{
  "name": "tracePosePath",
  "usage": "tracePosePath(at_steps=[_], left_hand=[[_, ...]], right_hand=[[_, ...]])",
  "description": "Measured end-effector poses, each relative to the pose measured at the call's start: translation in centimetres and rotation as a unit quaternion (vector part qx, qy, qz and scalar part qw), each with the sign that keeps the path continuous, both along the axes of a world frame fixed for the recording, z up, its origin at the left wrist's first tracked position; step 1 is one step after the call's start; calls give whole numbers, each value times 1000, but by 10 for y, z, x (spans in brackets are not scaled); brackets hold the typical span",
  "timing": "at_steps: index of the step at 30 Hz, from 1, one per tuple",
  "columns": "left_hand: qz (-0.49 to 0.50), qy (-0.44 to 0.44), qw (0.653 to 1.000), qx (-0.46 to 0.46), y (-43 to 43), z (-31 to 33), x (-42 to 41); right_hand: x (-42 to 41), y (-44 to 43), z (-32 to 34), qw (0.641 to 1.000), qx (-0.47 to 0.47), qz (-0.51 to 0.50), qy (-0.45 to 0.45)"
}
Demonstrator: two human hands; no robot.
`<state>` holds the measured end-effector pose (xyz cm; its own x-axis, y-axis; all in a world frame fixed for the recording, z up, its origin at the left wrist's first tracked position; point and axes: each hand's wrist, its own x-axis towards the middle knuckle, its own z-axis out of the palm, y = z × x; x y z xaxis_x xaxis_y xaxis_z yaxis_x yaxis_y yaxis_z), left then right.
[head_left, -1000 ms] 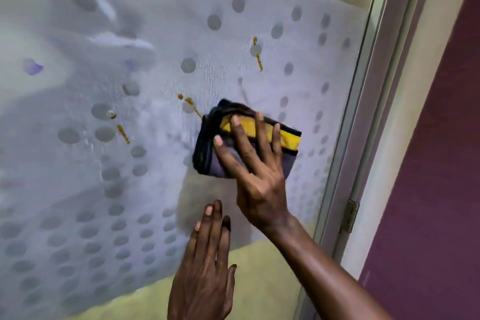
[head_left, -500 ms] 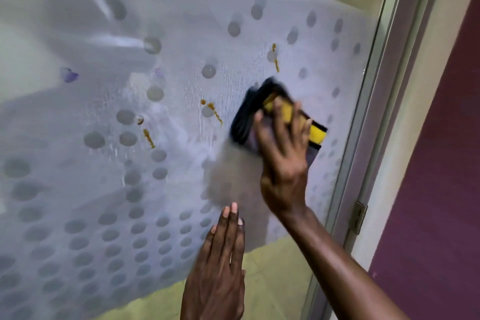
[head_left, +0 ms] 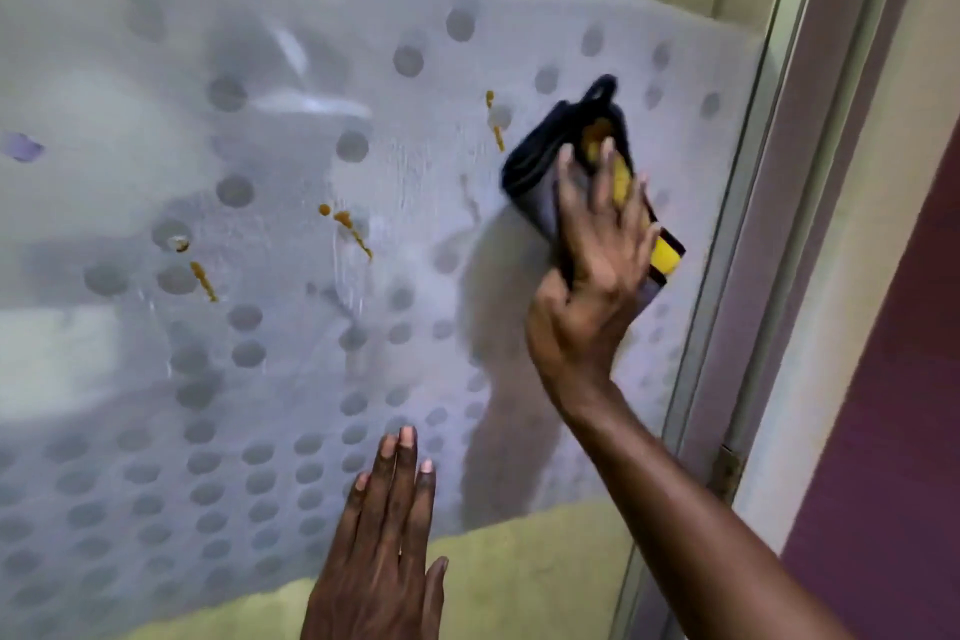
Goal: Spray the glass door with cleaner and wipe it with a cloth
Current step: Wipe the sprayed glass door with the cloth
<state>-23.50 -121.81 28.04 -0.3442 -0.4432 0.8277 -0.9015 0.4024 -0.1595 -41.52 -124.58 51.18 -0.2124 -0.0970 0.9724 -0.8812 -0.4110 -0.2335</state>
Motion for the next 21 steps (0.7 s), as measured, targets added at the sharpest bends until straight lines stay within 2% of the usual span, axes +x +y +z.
tracePosePath(at_steps=[1,2,3,4,5,8,10,12,13,14,15,17,19,21], left_hand=[[4,1,1000,-5,-1,-1,0],[12,-1,1000,-7,0,-2,-2],[22,-6,1000,-8,0,-2,-3],[33,-12,999,-9,1,-2,-5],[42,-17,999,-9,1,-3,-6],[44,-19,999,-17,1,-2,-6],[51,-33,998,-17,2,0,-3],[51,-38,998,-17,5,1,1],[56,-41,997,-15,6,1,1],[59,-43,997,-9,7,2,1],[60,-42,997,-2,8,3,0],[69,-44,997,3,9,2,-3],[76,-39,996,5,10,1,-7],[76,-29,997,11,13,2,-11]], right_hand=[[7,4,-16,988,2,-13,153],[6,8,-30,957,-5,-32,287],[-2,8,-39,925,-19,-54,375],[-13,6,-42,908,-33,-70,412],[-25,3,-39,909,-48,-81,405],[-63,-8,-15,959,-74,-99,255],[-82,-14,16,993,-58,-73,77],[-83,-15,46,994,-44,-34,-98],[-76,-15,54,989,-39,-25,-138],[-67,-15,56,990,-35,-26,-134],[-57,-14,52,995,-32,-29,-90],[-44,-12,30,996,-29,-38,77],[-46,-9,2,961,-43,-44,269],[-64,-8,-11,922,-61,-67,376]])
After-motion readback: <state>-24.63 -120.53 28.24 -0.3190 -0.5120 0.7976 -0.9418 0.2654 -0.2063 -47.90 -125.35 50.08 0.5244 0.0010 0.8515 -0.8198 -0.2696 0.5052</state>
